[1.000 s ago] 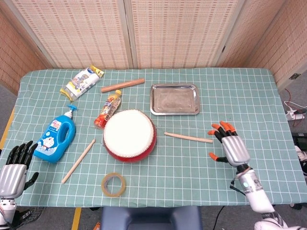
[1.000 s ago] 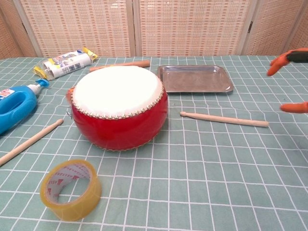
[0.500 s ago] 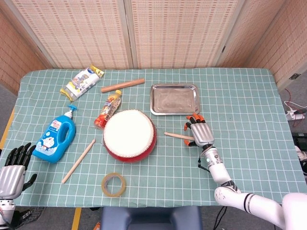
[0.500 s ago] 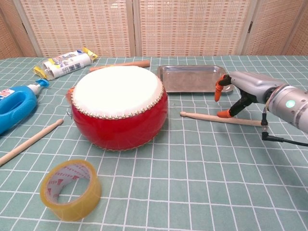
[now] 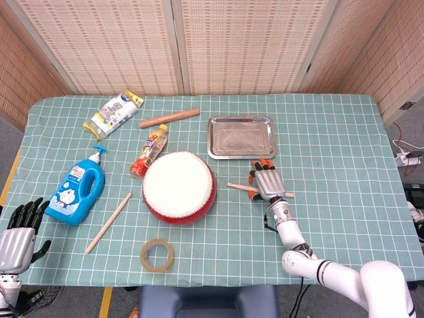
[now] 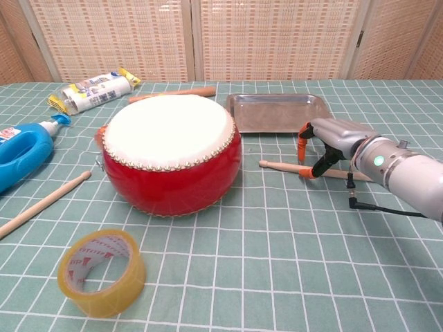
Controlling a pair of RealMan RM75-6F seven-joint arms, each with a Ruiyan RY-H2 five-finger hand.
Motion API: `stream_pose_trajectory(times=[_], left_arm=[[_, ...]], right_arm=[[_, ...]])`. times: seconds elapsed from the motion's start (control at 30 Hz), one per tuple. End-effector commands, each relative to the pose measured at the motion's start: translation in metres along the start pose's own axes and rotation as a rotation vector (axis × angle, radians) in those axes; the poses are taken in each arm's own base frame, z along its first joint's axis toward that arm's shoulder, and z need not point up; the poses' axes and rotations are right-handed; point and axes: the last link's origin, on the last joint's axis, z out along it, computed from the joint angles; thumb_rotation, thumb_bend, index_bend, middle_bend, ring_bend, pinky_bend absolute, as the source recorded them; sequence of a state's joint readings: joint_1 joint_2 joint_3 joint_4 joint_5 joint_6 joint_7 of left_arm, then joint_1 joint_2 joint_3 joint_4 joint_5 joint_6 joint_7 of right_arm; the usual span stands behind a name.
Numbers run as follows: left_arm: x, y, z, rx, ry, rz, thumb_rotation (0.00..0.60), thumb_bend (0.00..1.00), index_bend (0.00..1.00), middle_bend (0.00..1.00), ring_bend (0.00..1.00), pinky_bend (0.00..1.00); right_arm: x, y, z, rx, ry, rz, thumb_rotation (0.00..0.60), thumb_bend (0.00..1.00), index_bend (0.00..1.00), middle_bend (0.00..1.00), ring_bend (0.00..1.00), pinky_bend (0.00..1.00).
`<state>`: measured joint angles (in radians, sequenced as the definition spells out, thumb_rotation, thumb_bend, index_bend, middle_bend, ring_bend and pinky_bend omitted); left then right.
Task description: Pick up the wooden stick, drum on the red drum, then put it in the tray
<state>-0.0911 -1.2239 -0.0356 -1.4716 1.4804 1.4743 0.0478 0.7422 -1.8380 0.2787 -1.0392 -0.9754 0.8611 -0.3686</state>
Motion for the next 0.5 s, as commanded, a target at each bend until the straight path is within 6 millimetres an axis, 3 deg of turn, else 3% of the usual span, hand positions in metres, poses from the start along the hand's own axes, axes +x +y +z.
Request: stream_pose_trajectory(times=[0.03,0.37,0.5], left_arm=[[-0.001,0.0,0.0,0.0,-0.003,0.0,0.6,0.23,0.0,0.0,0.0,0.0],[-0.003,-0.002,0.0,0.002,-0.011,-0.006,0.6,0.23,0.0,0.0,0.0,0.0],[-0.003,-0.005,-0.001,0.008,-0.008,-0.008,0.6,0.23,0.0,0.0,0.0,0.0]], right_arm=[[-0.004,-0.003,0.001,0.005,-0.01,0.001,0.559,0.3,0.51,0.13,0.0,0.1],[-0.011,-0.01,0.0,0.013,-0.019,0.0,0.559,0.4,0.58,0.14,0.01,0.13],[-0.001,-0.013,-0.008,0.043,0.002,0.085,0.564,0.43,0.6,0.15,0.02,0.14]])
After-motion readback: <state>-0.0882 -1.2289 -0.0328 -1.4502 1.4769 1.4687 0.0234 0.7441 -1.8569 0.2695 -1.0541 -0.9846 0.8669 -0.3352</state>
